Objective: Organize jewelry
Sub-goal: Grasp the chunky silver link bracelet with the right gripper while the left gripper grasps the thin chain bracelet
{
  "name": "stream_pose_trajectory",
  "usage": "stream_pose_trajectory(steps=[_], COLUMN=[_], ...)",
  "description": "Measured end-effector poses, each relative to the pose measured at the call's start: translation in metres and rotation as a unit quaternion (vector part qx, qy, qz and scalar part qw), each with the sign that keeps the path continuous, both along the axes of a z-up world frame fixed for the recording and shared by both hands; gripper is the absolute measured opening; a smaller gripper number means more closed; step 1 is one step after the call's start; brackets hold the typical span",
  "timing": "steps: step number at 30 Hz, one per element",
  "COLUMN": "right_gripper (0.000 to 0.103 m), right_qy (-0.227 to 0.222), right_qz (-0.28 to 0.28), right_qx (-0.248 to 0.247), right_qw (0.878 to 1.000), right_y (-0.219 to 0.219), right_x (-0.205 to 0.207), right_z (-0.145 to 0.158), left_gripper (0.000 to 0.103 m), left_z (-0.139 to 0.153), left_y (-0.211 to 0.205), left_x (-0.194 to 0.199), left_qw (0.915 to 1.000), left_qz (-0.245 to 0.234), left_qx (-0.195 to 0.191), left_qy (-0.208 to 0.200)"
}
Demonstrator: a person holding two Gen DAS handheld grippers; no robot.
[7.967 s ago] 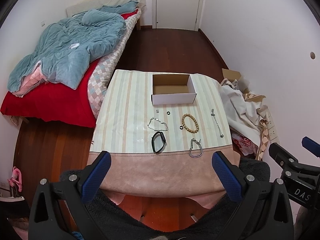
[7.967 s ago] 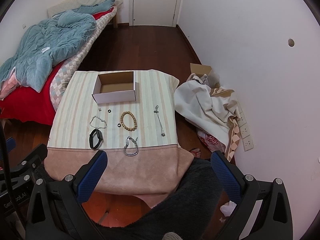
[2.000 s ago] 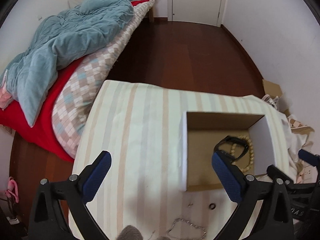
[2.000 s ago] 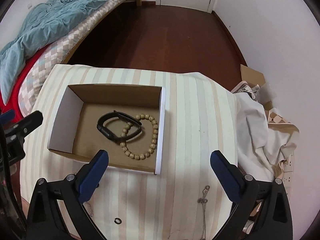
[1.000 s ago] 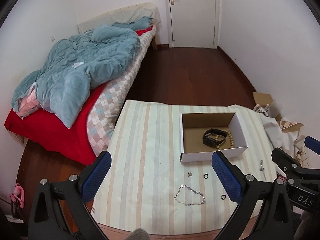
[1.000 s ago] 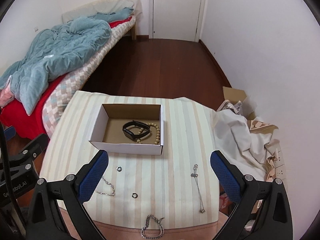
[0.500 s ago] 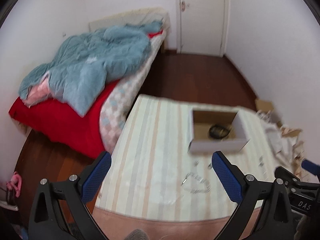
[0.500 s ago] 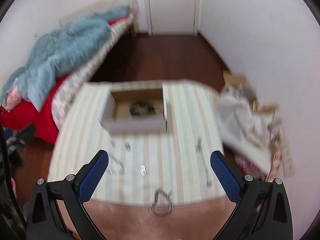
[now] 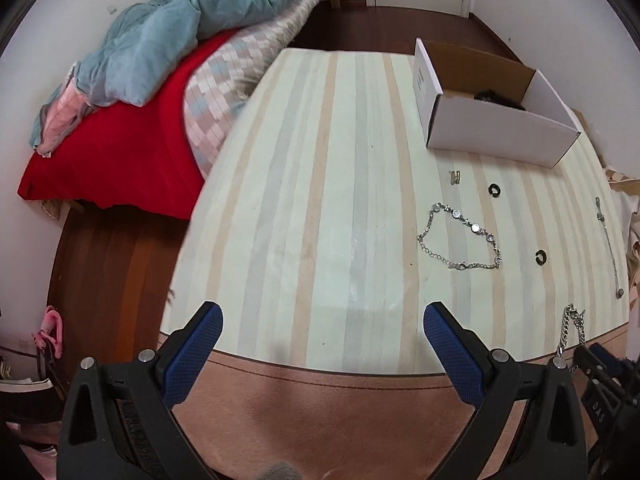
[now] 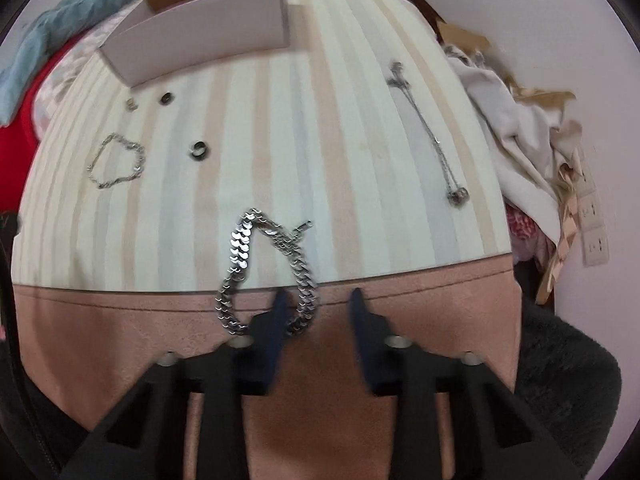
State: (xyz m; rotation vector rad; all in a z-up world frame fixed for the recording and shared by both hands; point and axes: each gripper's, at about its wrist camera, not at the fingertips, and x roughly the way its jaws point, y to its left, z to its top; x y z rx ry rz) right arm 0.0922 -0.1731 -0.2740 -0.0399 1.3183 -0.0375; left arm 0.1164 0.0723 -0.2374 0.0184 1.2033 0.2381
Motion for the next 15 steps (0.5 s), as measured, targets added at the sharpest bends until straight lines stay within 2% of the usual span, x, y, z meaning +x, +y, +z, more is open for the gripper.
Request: stream_pose_trajectory(steps=[3,7,10,12,15], right_gripper=[0.008,0.008,0.008,0.008,0.008], right_qy=[-0.009,-0.029,-0.039,-0.042,-0.041], right_qz=[-0.004,-0.026,-0.034,-0.037,-0.040], right_qx=[0.005,0.011,0.013,0.016,0.023], right_qw=[1.000,0.999,0.999,0.998,0.998], right_y=[-0.003,-0.024,-0.033,-0.037,-0.037], right_x=[0.002,0.022,0.038,0.045,0.053], right_z=[-0.002,0.006,0.011,0.013,0.016], left_gripper=[0.102,0.102,0.102,0.096,0.075], left_z=[-0.007,-0.017,-0.030,-0.039,-0.050], left_y=[0.003,0.009,0.004,-0.006,-0.020], left_x=[0.010,0.035,0.053,0.065,0.077], left_qw=[0.9996,0.9961,0.9941,0.9938,0.9926], left_qz=[0.007,0.017,0.005,-0.015,-0.042], left_qx=[-0.025,-0.086,-0.104,-0.102,-0.098], left_qy=[0.008,0.015,0.031,0.043,0.058])
